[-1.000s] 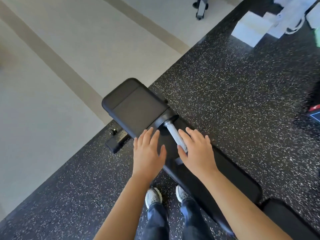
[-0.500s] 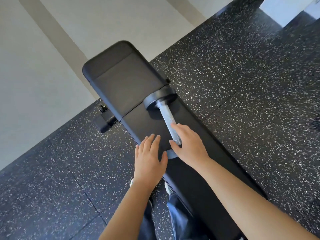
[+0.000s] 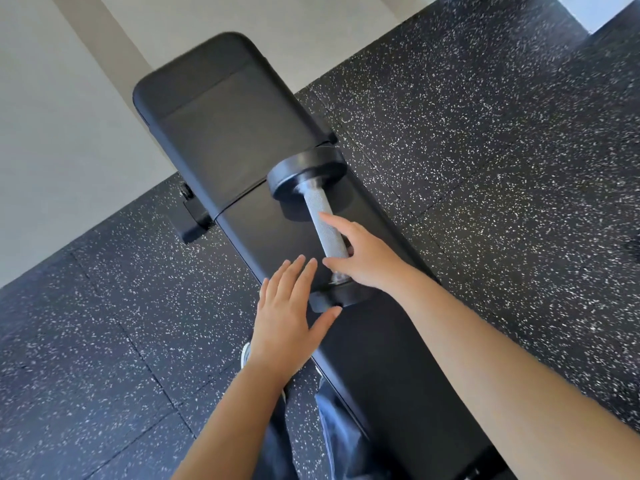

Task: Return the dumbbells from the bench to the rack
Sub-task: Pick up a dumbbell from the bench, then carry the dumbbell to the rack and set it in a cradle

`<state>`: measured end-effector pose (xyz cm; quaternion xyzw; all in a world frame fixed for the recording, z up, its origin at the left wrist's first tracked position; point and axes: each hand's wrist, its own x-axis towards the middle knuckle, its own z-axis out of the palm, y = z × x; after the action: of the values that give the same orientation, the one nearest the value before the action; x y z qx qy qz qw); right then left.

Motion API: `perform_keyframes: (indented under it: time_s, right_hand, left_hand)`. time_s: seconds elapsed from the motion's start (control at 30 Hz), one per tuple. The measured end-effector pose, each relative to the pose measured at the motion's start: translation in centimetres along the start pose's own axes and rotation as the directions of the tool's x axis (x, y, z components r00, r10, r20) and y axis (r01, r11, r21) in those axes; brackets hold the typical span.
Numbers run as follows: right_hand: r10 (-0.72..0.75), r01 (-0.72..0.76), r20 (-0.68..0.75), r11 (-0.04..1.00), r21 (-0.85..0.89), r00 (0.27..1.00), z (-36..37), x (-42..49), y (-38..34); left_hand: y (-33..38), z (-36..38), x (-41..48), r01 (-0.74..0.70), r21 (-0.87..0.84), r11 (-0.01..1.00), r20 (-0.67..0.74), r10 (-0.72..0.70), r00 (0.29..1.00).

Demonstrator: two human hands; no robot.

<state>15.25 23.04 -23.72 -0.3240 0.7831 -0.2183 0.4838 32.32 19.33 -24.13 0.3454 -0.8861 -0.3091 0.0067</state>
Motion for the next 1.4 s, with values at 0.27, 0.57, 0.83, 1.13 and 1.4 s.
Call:
perform_keyframes:
  time_s: [0.27, 0.57, 0.83, 1.13, 1.4]
  right_hand:
    - [-0.052, 0.028, 0.105, 0.977, 0.213, 0.993, -0.2, 2.3, -0.2]
    - [-0.045, -0.002, 0.125, 0.935, 0.356, 0.991, 1.0, 2.9, -1.3]
    - [0.081, -0.102, 0.077, 0.936, 0.336, 0.994, 2.8, 1.3, -2.8]
    - [0.166, -0.152, 0.013, 0.868, 0.472, 0.986, 2.5, -3.5, -4.9]
    - [0.094, -0.03, -0.087, 0.831, 0.556, 0.992, -0.4, -10.2, -10.2]
  left_hand:
    - [-0.2, 0.1, 0.4, 0.033, -0.093, 0.995, 0.035, -0.03, 0.999]
    - [1.0, 0.2, -0.1, 0.115, -0.295, 0.949, 0.025, -0.113, 0.993]
    - [1.6, -0.4, -2.1, 0.115, -0.497, 0.86, -0.014, -0.141, 0.99]
    - [3.2, -7.1, -3.7, 0.127, -0.561, 0.818, 0.04, -0.126, 0.991]
    - [7.7, -16.4, -5.8, 0.073, -0.643, 0.762, 0.074, -0.033, 0.997]
